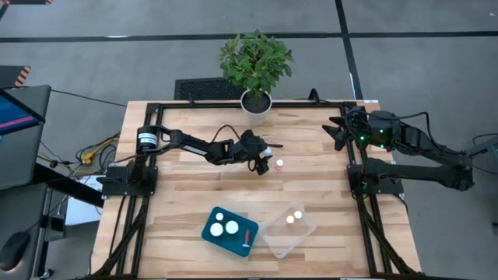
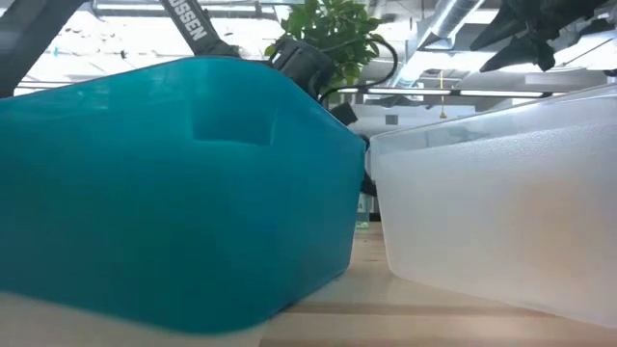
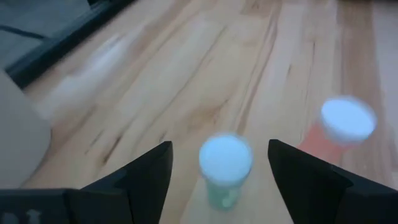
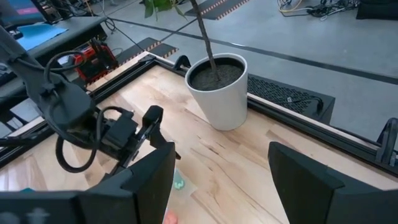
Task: Pick and place medicine bottles into bin by pill shape (circle, oval)
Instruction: Put the small blue pill bottle into the transparent bin
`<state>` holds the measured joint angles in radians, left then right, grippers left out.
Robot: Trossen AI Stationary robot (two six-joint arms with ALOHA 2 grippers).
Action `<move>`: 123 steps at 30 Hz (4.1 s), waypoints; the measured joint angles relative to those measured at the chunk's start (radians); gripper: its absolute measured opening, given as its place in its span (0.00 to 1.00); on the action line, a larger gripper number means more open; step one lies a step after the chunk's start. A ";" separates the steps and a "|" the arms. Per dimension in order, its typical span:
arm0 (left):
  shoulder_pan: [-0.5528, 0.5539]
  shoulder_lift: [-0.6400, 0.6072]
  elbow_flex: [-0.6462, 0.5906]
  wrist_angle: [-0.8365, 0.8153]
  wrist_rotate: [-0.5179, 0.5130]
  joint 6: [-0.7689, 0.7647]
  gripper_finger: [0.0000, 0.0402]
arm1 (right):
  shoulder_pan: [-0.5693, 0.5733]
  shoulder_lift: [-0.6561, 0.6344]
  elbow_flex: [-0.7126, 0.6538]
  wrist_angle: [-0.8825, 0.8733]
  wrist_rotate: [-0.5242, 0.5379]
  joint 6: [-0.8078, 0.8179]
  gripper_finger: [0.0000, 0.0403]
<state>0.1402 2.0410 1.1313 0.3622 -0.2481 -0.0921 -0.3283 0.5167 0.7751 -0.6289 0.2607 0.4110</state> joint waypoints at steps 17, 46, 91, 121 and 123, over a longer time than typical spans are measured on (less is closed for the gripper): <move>-0.002 0.002 -0.001 -0.003 0.006 -0.049 0.24 | -0.001 0.000 0.000 -0.003 0.000 0.000 0.67; -0.136 -0.132 0.286 -0.357 -0.092 -0.062 0.27 | -0.001 0.000 0.000 -0.004 0.000 0.000 0.67; -0.642 0.156 0.283 -0.036 -0.307 -0.221 0.29 | 0.000 0.000 0.000 -0.129 -0.001 0.018 0.67; -0.572 0.156 0.322 -0.188 -0.209 -0.148 0.30 | 0.000 0.000 0.000 -0.128 -0.001 0.007 0.67; -0.572 0.156 0.322 -0.188 -0.209 -0.154 0.33 | 0.000 0.000 0.000 -0.128 -0.001 0.007 0.67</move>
<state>-0.4320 2.1971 1.4532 0.1738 -0.4570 -0.2462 -0.3279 0.5167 0.7746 -0.7571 0.2596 0.4183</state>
